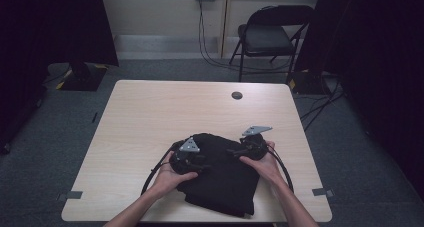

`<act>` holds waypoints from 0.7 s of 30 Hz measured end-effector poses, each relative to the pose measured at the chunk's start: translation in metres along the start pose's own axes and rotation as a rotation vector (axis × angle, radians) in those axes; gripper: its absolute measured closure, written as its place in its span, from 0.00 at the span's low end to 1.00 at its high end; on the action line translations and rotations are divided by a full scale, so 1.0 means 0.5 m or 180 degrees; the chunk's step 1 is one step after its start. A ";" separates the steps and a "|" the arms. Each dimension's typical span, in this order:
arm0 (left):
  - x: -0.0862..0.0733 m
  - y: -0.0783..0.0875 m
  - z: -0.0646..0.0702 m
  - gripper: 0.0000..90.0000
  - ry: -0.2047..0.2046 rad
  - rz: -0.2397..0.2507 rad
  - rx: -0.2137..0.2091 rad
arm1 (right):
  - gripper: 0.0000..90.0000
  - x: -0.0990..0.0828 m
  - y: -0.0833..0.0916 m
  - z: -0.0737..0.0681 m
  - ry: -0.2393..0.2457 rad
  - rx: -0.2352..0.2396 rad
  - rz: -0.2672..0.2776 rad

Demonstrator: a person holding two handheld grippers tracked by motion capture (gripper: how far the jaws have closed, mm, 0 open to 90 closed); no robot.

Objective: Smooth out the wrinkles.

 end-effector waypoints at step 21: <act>-0.009 -0.009 -0.003 0.59 0.0156 -0.0023 0.0049 | 0.59 -0.021 -0.015 -0.018 0.0094 0.0309 -0.0043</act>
Point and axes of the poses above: each handheld gripper's, and its own axes: y roughly backward along the jaws, x roughly out of its top, z roughly to its right, the point moved 3 cm from there along -y, roughly forward along the jaws, and after that the axes turned 14 degrees about z, right-handed, at the moved point
